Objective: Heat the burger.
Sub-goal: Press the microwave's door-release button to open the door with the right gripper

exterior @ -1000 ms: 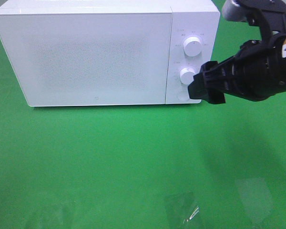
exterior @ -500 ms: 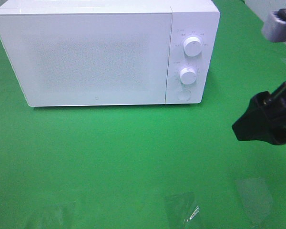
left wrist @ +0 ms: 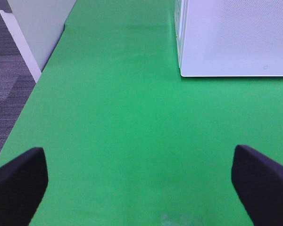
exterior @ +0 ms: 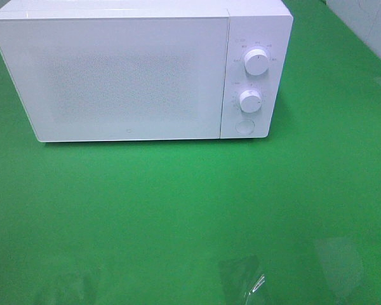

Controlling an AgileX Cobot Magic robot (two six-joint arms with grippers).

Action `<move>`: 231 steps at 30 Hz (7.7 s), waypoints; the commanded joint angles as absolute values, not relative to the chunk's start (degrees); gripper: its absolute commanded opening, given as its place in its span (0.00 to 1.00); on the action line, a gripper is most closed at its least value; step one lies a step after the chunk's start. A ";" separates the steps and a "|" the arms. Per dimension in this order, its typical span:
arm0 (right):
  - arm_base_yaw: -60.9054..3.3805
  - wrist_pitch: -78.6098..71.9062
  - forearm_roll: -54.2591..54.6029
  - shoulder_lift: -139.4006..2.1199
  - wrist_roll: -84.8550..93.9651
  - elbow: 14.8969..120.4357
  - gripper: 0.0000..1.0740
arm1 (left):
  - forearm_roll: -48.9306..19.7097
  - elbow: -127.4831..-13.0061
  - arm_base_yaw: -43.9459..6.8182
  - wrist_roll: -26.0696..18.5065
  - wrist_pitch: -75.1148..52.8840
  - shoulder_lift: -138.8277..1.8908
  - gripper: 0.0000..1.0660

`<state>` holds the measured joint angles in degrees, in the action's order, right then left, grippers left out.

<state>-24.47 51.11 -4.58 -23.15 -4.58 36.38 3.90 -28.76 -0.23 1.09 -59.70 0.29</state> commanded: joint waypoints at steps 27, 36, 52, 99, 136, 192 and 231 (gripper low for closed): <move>-7.28 57.58 -5.10 1.66 -6.82 29.16 0.69 | 3.90 -28.71 -0.17 1.03 -59.53 1.38 0.92; -7.28 57.58 -5.10 1.66 -6.82 29.16 0.68 | 3.90 -28.71 -0.17 1.03 -59.53 1.26 0.92; -7.28 48.70 -5.16 -0.63 -6.82 31.57 0.68 | 3.90 -28.71 -0.17 1.03 -59.53 1.26 0.92; -7.45 -17.13 -4.98 -55.46 -7.28 24.12 0.68 | 3.90 -28.71 -0.17 1.03 -59.53 1.26 0.92; -34.66 -63.14 33.80 -92.36 14.27 24.12 0.68 | 3.90 -28.71 -0.17 1.03 -59.53 1.26 0.92; -44.63 -55.29 44.40 -98.72 -74.77 25.50 0.00 | 3.90 -28.71 -0.17 1.03 -59.53 1.26 0.92; -32.49 -49.50 34.09 -119.63 -78.72 45.49 0.00 | 4.01 -28.71 -0.17 1.03 -59.53 1.32 0.92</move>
